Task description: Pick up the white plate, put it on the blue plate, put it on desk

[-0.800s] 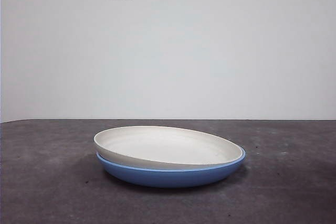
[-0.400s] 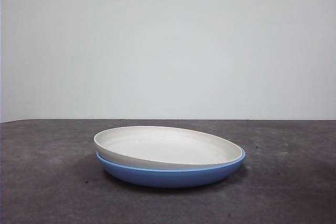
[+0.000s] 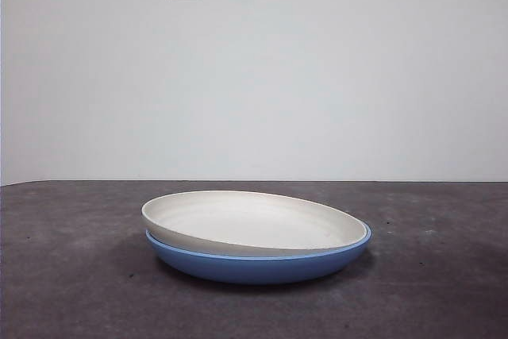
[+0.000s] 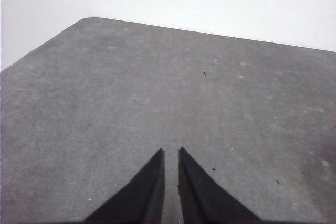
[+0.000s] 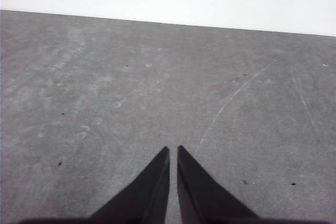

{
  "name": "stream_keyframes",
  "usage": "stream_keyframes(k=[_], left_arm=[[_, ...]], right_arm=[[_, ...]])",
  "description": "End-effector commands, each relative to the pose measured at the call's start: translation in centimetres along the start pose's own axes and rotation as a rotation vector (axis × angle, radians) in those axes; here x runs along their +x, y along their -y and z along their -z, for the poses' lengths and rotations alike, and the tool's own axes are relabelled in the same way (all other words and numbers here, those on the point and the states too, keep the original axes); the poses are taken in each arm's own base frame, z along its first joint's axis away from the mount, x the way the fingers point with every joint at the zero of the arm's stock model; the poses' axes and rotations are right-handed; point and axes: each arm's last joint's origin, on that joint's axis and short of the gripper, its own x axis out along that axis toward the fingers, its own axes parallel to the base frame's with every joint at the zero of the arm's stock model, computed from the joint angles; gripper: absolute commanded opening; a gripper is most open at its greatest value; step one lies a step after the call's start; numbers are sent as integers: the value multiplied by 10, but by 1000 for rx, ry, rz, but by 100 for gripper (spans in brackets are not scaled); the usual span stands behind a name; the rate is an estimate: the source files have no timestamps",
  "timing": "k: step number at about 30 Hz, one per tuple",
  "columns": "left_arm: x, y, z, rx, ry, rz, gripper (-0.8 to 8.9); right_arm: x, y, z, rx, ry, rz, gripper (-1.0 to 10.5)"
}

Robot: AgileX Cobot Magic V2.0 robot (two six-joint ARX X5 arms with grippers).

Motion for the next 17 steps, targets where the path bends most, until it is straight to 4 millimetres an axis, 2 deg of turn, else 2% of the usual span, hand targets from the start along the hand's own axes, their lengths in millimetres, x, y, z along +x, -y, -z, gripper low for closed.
stream_keyframes(k=[1,17], left_arm=[[2,-1,7,18,-24,-9,42],[2,-1,7,18,-24,-9,42]], right_arm=[[1,0,1,14,9,-1,23],[1,0,0,14,11,-1,23]])
